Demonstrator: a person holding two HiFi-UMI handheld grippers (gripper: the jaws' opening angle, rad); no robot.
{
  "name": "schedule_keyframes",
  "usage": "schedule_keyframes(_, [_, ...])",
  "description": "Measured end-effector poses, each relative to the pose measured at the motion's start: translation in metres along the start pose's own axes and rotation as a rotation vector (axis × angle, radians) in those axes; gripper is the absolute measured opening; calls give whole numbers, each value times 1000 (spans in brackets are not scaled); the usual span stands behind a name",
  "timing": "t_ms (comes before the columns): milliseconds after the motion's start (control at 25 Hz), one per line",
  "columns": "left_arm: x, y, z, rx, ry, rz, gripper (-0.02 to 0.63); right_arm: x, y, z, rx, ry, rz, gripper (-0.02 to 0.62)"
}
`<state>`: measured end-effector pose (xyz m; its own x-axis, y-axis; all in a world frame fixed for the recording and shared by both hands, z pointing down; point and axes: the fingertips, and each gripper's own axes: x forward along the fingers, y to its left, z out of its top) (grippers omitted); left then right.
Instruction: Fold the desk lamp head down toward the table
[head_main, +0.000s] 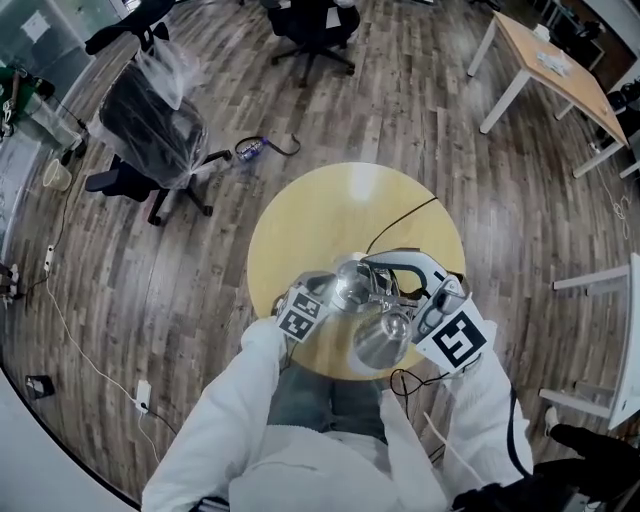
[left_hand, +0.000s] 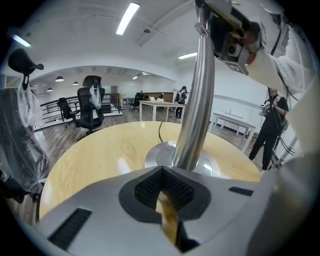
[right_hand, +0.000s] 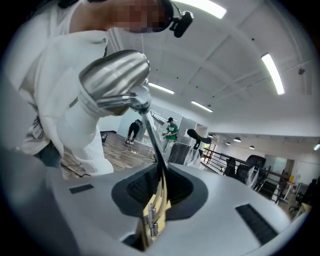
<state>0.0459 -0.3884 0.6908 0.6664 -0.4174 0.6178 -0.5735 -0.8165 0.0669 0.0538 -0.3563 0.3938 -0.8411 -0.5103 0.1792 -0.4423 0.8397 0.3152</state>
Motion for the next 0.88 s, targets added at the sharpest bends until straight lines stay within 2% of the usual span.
schedule_keyframes(80, [0, 2, 1, -14, 5, 9, 2, -1, 10, -5, -73, 43, 13, 41])
schedule_keyframes(440, [1, -2, 2, -36, 46, 26, 2, -10, 35, -7, -314, 47, -2, 43])
schedule_keyframes(720, [0, -2, 3, -47, 33, 46, 2, -11, 49, -13, -455, 26, -46, 43])
schedule_keyframes(880, [2, -1, 3, -48, 28, 57, 2, -11, 61, -22, -539, 33, -22, 45])
